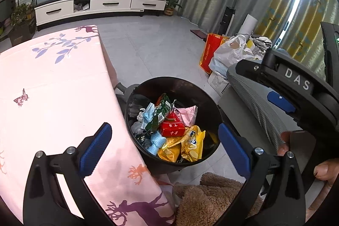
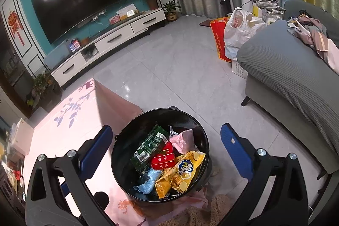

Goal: Collect trash

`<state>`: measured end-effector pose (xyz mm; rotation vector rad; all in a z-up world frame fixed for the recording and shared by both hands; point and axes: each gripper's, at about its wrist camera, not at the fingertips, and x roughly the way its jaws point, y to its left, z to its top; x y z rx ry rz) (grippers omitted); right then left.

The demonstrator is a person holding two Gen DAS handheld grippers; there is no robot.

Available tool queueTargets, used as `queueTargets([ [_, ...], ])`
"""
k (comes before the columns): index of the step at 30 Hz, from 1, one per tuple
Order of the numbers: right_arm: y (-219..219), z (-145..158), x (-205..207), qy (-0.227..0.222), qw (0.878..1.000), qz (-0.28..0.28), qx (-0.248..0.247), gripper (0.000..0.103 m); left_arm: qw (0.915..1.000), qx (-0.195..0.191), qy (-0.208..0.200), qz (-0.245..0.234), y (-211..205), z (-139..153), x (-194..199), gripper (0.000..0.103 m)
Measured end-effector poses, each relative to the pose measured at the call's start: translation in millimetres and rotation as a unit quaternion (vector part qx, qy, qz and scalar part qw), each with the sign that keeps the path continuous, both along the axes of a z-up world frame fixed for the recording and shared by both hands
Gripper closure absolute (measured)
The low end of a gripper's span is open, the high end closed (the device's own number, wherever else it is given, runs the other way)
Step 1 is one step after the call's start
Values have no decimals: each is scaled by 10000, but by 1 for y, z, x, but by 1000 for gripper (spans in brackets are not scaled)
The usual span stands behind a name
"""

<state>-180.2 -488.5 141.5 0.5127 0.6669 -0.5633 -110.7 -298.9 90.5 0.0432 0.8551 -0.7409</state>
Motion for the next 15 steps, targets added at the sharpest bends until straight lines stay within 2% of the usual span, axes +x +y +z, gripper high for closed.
queueTargets([
  [15,0,-2,1,61,10000,1,-41,3,10000,-40,3,16,0,1,-1,3],
])
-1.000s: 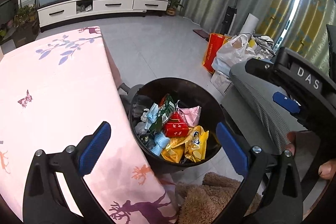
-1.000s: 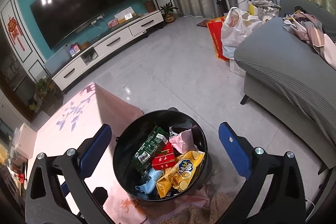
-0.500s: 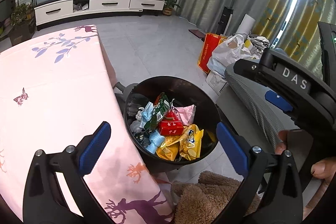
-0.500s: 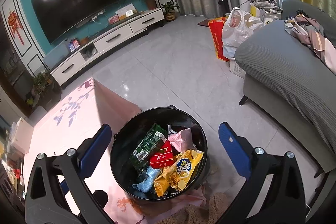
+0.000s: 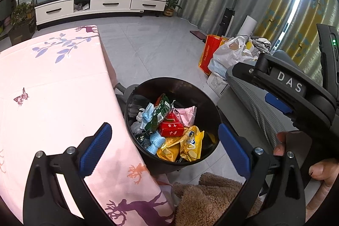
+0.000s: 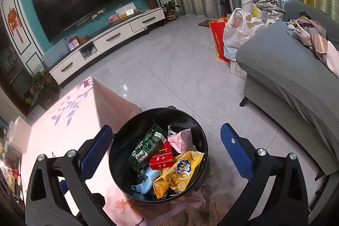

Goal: Collect trash

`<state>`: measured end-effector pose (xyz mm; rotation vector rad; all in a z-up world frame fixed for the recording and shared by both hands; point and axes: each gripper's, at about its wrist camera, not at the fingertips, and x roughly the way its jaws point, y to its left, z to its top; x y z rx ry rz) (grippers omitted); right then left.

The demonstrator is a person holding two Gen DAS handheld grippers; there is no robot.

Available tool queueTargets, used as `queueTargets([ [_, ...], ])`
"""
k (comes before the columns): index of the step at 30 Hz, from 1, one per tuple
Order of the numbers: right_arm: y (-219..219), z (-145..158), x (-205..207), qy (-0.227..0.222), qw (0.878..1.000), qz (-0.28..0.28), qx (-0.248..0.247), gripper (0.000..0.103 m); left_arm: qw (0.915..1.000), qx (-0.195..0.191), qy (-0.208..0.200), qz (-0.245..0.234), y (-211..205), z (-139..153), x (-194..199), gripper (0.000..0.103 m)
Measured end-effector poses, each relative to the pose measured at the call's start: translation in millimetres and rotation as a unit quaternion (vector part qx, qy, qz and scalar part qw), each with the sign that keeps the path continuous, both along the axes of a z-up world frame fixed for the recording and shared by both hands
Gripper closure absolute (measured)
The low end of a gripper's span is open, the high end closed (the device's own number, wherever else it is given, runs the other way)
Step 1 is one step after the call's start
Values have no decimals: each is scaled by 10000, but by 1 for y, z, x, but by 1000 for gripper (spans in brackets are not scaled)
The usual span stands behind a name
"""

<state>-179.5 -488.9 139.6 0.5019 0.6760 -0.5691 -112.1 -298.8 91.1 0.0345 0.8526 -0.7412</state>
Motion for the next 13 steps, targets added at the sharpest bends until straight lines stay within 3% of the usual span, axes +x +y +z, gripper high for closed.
queueTargets([
  [13,-4,1,-2,20,10000,-12,5,3,10000,-35,13,-19,1,0,-3,3],
])
